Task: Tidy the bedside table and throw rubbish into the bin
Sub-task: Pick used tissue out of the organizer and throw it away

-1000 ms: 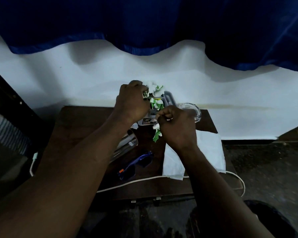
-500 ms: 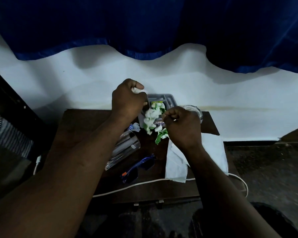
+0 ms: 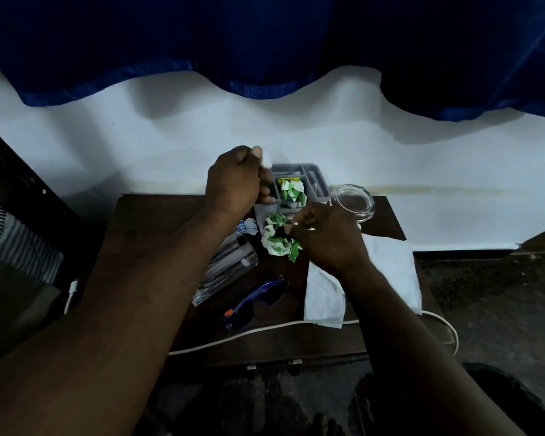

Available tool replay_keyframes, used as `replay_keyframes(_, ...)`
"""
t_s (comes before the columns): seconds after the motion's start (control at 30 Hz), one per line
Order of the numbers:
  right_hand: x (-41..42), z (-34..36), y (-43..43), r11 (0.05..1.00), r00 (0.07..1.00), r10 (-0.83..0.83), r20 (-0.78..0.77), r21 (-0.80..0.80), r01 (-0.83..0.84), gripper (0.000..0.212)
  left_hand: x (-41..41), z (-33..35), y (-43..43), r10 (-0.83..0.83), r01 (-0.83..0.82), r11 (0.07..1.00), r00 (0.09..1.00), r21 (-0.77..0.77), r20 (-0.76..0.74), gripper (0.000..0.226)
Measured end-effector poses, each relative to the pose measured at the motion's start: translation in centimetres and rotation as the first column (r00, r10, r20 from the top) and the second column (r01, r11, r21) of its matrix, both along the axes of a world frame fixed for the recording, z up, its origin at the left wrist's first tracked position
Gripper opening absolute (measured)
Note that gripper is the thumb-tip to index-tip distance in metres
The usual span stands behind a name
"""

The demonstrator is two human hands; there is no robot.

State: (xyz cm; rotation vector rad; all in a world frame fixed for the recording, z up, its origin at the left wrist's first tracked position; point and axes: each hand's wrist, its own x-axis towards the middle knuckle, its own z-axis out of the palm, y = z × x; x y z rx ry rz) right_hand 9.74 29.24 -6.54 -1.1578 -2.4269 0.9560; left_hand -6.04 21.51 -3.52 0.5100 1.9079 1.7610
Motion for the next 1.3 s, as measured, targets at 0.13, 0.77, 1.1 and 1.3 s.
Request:
replay_keyframes(0.13, -0.4, 0.0, -2.0, 0.984, 0.981, 0.165, 0.098, 0.048, -0.171, 0.035, 0.0, -0.4, 0.3, -0.038, 0.019, 0.993, 0.986, -0.118, -0.164, 0.042)
replay_keyframes(0.77, -0.6, -1.7, -3.0, 0.962, 0.911, 0.23, 0.342, 0.061, -0.266, 0.034, 0.7, -2.6, 1.9, -0.243, -0.026, 0.885, 0.825, -0.465, -0.51, 0.017)
replay_keyframes(1.1, 1.8, 1.0, -0.2, 0.998, 1.0, -0.017, 0.016, 0.058, 0.016, 0.022, 1.4, -2.7, 3.2, -0.236, -0.135, 0.841, 0.781, -0.525, -0.579, 0.012)
replay_keyframes(1.3, 2.7, 1.8, 1.5, 0.985, 0.987, -0.161, -0.024, -0.071, 0.159, 0.02, 1.4, -2.1, 3.5, -0.188, -0.126, 0.893, 0.768, -0.433, -0.612, 0.018)
